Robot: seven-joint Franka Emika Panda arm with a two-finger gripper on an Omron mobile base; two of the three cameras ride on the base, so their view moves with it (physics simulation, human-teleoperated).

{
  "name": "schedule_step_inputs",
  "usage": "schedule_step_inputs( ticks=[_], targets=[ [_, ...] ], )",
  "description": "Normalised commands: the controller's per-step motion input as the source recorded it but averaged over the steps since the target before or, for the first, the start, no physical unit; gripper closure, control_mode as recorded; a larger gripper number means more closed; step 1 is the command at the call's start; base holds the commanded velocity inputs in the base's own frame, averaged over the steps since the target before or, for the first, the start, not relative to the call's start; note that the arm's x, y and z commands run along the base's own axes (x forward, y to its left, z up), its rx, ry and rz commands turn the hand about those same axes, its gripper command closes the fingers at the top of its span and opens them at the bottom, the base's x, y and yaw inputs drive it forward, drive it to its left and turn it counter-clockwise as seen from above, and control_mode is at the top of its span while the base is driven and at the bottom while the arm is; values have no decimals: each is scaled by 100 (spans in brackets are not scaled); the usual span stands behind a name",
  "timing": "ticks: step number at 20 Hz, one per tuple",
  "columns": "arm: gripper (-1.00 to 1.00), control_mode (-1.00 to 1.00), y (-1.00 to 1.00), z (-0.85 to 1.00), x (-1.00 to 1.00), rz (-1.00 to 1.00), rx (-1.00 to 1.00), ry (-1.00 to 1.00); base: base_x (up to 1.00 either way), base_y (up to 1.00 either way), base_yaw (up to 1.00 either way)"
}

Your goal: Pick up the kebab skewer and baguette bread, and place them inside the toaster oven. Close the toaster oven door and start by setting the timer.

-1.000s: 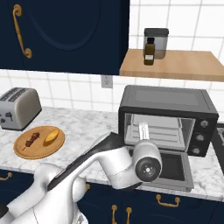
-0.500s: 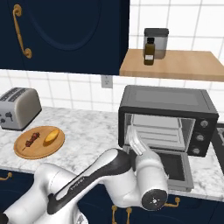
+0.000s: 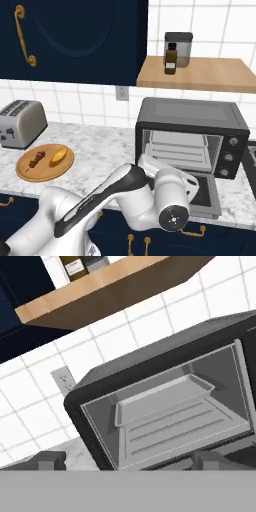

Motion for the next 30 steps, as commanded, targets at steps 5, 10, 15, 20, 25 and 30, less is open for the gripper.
schedule_step_inputs(
  ticks=[5, 10, 15, 20, 25, 30],
  targets=[
    [-100, -100, -10, -11, 84, 1, -33, -1, 0, 0, 0],
    [-100, -100, -42, -43, 62, 2, -6, -1, 0, 0, 0],
    [-100, -100, -24, -39, 43, 5, -17, -4, 0, 0, 0],
    [-100, -100, -9, 2, 38, 2, -8, -7, 0, 0, 0],
    [-100, -100, 0, 17, 28, 0, 0, 0, 0, 0, 0],
    [-100, -100, 0, 1, 8, 1, -8, 0, 0, 0, 0]
  ],
)
